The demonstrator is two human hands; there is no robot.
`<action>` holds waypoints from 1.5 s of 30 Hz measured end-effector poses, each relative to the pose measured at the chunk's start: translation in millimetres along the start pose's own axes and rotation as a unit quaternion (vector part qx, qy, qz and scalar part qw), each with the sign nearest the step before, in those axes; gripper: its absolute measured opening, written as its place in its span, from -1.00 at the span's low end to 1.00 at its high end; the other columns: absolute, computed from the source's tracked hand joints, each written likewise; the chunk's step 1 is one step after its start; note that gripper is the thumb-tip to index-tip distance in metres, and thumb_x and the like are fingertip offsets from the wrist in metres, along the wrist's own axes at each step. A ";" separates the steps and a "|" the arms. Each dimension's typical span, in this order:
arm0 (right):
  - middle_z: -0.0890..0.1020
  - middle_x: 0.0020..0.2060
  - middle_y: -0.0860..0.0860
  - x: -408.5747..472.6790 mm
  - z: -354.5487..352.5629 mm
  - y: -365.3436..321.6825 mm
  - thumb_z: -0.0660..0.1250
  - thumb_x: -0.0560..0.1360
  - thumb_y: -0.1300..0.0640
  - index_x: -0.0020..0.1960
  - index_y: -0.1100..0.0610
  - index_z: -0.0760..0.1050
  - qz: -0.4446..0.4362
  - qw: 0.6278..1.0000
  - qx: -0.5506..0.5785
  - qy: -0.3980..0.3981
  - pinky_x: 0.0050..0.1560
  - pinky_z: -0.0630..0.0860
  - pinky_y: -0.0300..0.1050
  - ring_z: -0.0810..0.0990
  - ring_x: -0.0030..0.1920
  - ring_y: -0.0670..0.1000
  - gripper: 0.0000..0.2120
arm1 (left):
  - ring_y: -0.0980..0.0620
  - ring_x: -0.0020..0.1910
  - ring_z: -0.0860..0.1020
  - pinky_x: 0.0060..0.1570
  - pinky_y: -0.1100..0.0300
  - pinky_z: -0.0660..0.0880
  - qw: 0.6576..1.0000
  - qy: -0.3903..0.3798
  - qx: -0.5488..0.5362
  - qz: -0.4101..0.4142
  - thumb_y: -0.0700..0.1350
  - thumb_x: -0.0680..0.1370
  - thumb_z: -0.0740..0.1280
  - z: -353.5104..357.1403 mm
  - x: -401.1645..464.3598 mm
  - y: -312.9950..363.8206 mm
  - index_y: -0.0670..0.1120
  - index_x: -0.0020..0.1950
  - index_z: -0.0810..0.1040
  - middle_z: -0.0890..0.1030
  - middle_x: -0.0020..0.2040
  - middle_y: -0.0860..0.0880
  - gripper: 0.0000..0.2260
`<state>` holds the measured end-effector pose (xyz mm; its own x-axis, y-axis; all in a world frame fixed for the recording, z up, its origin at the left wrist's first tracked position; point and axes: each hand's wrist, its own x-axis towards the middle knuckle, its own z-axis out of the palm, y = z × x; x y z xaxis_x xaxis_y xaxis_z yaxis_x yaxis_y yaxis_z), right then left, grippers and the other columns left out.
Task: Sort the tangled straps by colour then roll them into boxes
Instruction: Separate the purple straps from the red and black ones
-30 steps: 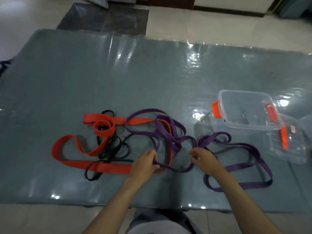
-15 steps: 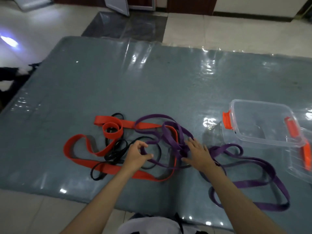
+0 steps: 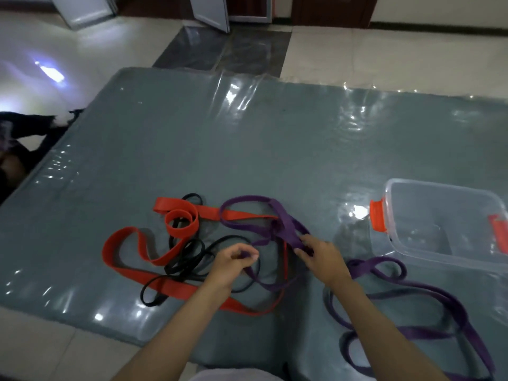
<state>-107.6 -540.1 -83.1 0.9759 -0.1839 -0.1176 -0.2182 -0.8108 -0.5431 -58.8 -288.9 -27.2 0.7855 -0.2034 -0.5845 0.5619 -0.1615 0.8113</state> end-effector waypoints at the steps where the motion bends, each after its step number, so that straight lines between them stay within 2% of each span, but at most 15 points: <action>1: 0.76 -0.09 0.01 2.3 -7.0 -4.4 0.32 0.52 -0.23 0.22 0.01 0.62 -0.014 0.999 0.027 0.028 0.06 0.62 0.08 0.73 -0.09 0.19 -0.58 | 0.10 -0.21 0.59 -0.12 0.26 0.52 1.000 -0.014 -0.001 0.004 -0.42 0.52 0.45 7.6 0.7 3.1 -0.15 -0.04 0.68 0.68 -0.25 0.05 -0.82; 5: 0.76 -0.13 -0.08 3.0 -28.0 -33.0 0.33 0.44 -0.36 0.22 -0.04 0.67 -0.030 0.990 0.122 0.059 0.19 0.58 0.08 0.73 -0.11 0.00 -0.47 | -0.02 -0.15 0.64 -0.15 0.23 0.55 1.000 -0.007 -0.012 0.020 -0.22 0.62 0.42 38.8 4.8 16.8 -0.10 0.08 0.67 0.71 -0.12 -0.10 -0.92; 9: 0.74 -0.07 -0.13 -17.5 -35.2 -68.6 0.51 0.47 -0.15 0.28 0.03 0.66 -0.060 0.975 0.207 0.058 0.07 0.60 -0.15 0.68 -0.11 -0.13 -0.56 | -0.02 0.07 0.71 0.10 0.03 0.58 0.993 -0.034 -0.113 -0.025 0.12 0.60 0.42 55.9 -2.1 34.1 -0.03 0.16 0.62 0.75 0.10 -0.08 -0.74; 12: 0.73 -0.04 -0.04 -32.7 -34.4 -84.6 0.47 0.51 -0.09 0.30 0.01 0.64 -0.120 0.969 0.213 0.044 0.05 0.58 -0.15 0.67 -0.06 -0.08 -0.60 | -0.10 -0.02 0.71 -0.09 0.10 0.65 0.987 -0.003 -0.159 0.014 -0.12 0.53 0.53 56.6 -11.1 47.2 -0.13 0.12 0.57 0.71 0.11 -0.23 -0.76; 15: 0.71 0.01 -0.04 -42.1 -34.2 -89.2 0.39 0.56 -0.10 0.21 0.05 0.68 -0.144 0.962 0.219 0.083 0.18 0.51 -0.10 0.63 0.06 -0.04 -0.67 | 0.04 -0.08 0.70 -0.11 0.24 0.60 0.992 0.034 -0.064 0.102 -0.30 0.46 0.56 45.3 -20.4 59.8 -0.16 0.12 0.54 0.71 0.07 -0.21 -0.69; 17: 0.72 0.05 -0.14 -45.2 -34.1 -88.6 0.36 0.59 -0.08 0.13 0.02 0.70 -0.096 0.950 0.270 0.121 0.26 0.51 -0.04 0.64 0.15 -0.07 -0.75 | 0.04 -0.03 0.70 -0.03 0.26 0.59 0.986 0.036 0.015 0.164 -0.30 0.47 0.55 34.8 -26.2 72.9 -0.14 0.15 0.53 0.71 0.04 -0.12 -0.68; 20: 0.67 0.12 -0.28 -43.9 -36.4 -92.5 0.36 0.64 0.07 0.17 -0.13 0.58 -0.016 0.940 0.334 0.071 0.32 0.50 0.02 0.60 0.23 -0.18 -0.85 | -0.06 0.02 0.69 0.08 0.11 0.61 0.972 0.035 0.054 0.227 -0.25 0.50 0.55 14.2 -35.3 99.4 -0.11 0.19 0.53 0.72 0.06 -0.15 -0.67; 24: 0.57 0.31 -0.15 -38.5 -35.2 -107.3 0.42 0.60 0.19 0.37 -0.21 0.37 -0.004 0.942 0.334 0.044 0.35 0.46 -0.06 0.47 0.31 -0.35 -0.52 | 0.04 -0.10 0.67 -0.02 0.19 0.60 0.947 -0.026 0.133 0.290 -0.24 0.44 0.60 -19.6 -40.1 139.1 0.03 0.11 0.47 0.72 0.03 -0.14 -0.59; 29: 0.43 0.47 0.02 -9.0 -35.8 -144.7 0.51 0.53 0.18 0.61 -0.02 0.17 -0.018 0.956 0.286 0.067 0.43 0.36 -0.10 0.41 0.43 -0.07 -0.22 | 0.02 -0.18 0.67 -0.07 0.07 0.60 0.903 -0.066 0.268 0.328 -0.20 0.39 0.51 -69.7 -35.7 178.5 0.02 0.11 0.41 0.70 -0.09 0.01 -0.60; 34: -0.03 0.65 -0.03 30.9 -28.7 -207.9 0.64 0.39 -0.04 0.65 0.05 -0.33 -0.065 0.985 0.124 -0.102 0.62 0.04 -0.05 -0.03 0.64 -0.02 0.29 | 0.09 -0.28 0.47 -0.18 -0.01 0.49 0.847 -0.096 0.381 0.359 -0.27 0.40 0.45 -132.7 -33.1 210.7 -0.01 0.04 0.40 0.55 -0.17 0.09 -0.66; 37: 0.24 0.58 0.11 54.4 -13.1 -244.1 0.68 0.34 0.03 0.67 0.17 -0.02 0.010 0.984 0.177 0.023 0.56 0.21 -0.06 0.22 0.58 0.09 0.17 | 0.16 -0.31 0.45 -0.23 0.01 0.45 0.860 -0.097 0.344 0.364 -0.27 0.38 0.44 -165.2 -27.7 217.0 0.04 -0.03 0.40 0.57 -0.20 0.09 -0.67; 39: 0.38 0.47 0.10 63.6 -5.0 -261.9 0.67 0.36 0.06 0.61 0.22 0.14 0.059 0.965 0.246 0.074 0.36 0.29 -0.41 0.38 0.47 0.05 0.02 | 0.08 -0.26 0.50 -0.14 -0.08 0.50 0.867 -0.112 0.316 0.369 -0.20 0.35 0.38 -182.6 -28.2 222.6 0.06 -0.05 0.40 0.61 -0.16 0.03 -0.72; 41: 0.39 0.47 0.02 70.9 7.7 -277.2 0.69 0.34 0.06 0.62 0.15 0.10 0.041 0.949 0.305 0.074 0.15 0.30 -0.62 0.42 0.42 -0.04 0.06 | 0.04 -0.22 0.52 -0.09 -0.13 0.53 0.871 -0.129 0.280 0.382 -0.18 0.37 0.36 -197.2 -28.5 227.7 0.07 -0.02 0.39 0.62 -0.11 -0.03 -0.73; 43: 0.41 0.49 -0.15 73.2 15.9 -291.5 0.71 0.31 0.09 0.65 0.04 0.03 0.003 0.947 0.317 0.056 0.20 0.33 -0.58 0.42 0.45 -0.19 0.15 | -0.05 -0.22 0.52 -0.11 -0.17 0.54 0.878 -0.156 0.234 0.387 -0.23 0.43 0.37 -206.2 -29.2 232.9 0.05 0.10 0.36 0.61 -0.11 -0.08 -0.66; 45: 0.55 0.27 -0.34 75.6 21.2 -305.3 0.67 0.35 0.18 0.56 0.05 0.27 -0.005 0.947 0.315 0.056 0.18 0.42 -0.43 0.50 0.24 -0.44 -0.10 | -0.10 -0.26 0.52 -0.17 -0.12 0.53 0.880 -0.189 0.209 0.382 -0.33 0.48 0.37 -213.6 -30.9 240.0 0.05 0.26 0.29 0.63 -0.12 -0.09 -0.53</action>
<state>32.9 -294.6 56.2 0.9638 -0.2637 -0.0398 -0.1279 -0.3261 -0.9366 107.1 -115.1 188.3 0.7057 -0.7010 0.1031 -0.2990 -0.1628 0.9403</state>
